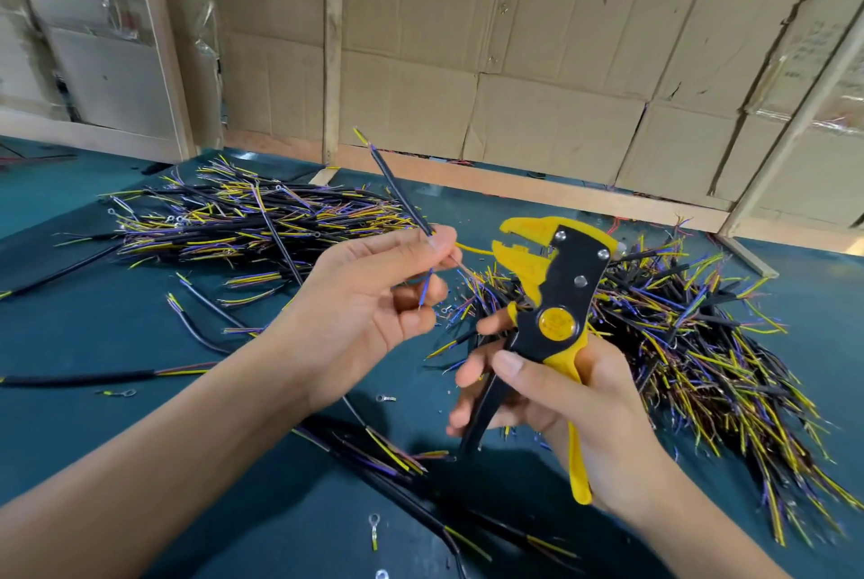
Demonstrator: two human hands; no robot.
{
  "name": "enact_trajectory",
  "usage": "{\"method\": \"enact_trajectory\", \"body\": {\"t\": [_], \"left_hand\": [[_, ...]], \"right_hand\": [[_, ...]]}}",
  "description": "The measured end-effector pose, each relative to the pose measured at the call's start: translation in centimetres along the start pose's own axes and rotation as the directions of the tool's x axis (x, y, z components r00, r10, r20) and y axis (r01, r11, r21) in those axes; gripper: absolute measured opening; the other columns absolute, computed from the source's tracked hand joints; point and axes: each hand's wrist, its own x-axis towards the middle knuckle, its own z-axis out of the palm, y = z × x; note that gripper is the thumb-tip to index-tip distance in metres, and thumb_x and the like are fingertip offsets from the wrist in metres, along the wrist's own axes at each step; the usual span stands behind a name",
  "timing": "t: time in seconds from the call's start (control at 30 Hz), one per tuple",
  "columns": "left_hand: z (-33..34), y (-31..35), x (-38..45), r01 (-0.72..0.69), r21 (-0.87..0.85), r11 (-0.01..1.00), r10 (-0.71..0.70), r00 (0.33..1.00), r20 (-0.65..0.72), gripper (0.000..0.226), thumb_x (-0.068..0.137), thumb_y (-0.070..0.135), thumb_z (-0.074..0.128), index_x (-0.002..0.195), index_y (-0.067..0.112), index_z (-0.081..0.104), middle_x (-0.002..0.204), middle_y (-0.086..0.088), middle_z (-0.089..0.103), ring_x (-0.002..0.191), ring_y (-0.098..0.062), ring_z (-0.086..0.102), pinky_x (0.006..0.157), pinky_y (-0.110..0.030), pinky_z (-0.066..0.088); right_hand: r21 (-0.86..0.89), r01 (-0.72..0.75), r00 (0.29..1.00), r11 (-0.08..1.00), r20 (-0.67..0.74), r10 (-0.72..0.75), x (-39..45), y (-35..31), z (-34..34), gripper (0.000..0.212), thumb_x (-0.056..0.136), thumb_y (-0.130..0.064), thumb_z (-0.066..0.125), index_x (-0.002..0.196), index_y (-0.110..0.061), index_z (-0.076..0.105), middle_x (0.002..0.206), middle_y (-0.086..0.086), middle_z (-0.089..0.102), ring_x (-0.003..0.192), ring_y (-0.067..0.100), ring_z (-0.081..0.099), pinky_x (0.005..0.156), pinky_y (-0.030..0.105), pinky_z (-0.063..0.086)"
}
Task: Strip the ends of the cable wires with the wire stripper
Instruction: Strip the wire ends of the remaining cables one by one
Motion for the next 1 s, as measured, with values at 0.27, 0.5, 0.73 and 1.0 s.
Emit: {"method": "enact_trajectory", "body": {"t": [0.27, 0.5, 0.73, 1.0], "left_hand": [[0.0, 0.3, 0.0, -0.003, -0.078, 0.997, 0.002, 1.0, -0.009, 0.008, 0.09, 0.018, 0.066, 0.087, 0.01, 0.067, 0.077, 0.005, 0.063, 0.057, -0.006, 0.049, 0.045, -0.017, 0.034], [0.7, 0.0, -0.3, -0.036, -0.057, 0.998, 0.031, 0.996, -0.081, 0.007, 0.088, 0.017, 0.068, 0.083, 0.011, 0.069, 0.08, 0.001, 0.066, 0.057, -0.009, 0.049, 0.045, -0.018, 0.034], [0.8, 0.0, -0.4, -0.077, -0.107, 0.991, 0.058, 0.984, -0.166, 0.012, 0.083, 0.016, 0.07, 0.077, 0.014, 0.06, 0.086, 0.002, 0.067, 0.058, -0.01, 0.052, 0.044, -0.018, 0.034], [1.3, -0.5, -0.6, -0.104, -0.051, 0.993, 0.093, 0.978, -0.185, 0.018, 0.072, 0.016, 0.077, 0.068, 0.012, 0.059, 0.082, 0.0, 0.067, 0.054, -0.012, 0.053, 0.042, -0.019, 0.034]], "right_hand": [[-0.017, -0.021, 0.998, 1.0, 0.054, 0.022, -0.2, 0.2, 0.1, 0.028, 0.088, -0.018, 0.069, 0.114, -0.008, 0.066, 0.096, 0.024, 0.071, 0.074, 0.048, 0.07, 0.07, 0.05, 0.058], [0.006, -0.012, 0.997, 1.0, 0.078, 0.011, -0.3, 0.1, 0.2, 0.04, 0.086, -0.026, 0.079, 0.116, -0.005, 0.064, 0.095, 0.025, 0.069, 0.075, 0.048, 0.069, 0.07, 0.05, 0.058], [-0.006, -0.023, 0.996, 1.0, 0.081, 0.024, -0.5, 0.3, 0.4, 0.032, 0.088, -0.015, 0.068, 0.117, -0.002, 0.062, 0.093, 0.025, 0.069, 0.076, 0.049, 0.068, 0.068, 0.042, 0.058], [-0.024, -0.013, 0.997, 1.0, 0.07, 0.014, -0.6, 0.2, 0.4, 0.032, 0.087, -0.015, 0.069, 0.115, -0.001, 0.062, 0.091, 0.024, 0.069, 0.075, 0.051, 0.068, 0.066, 0.041, 0.058]]}}
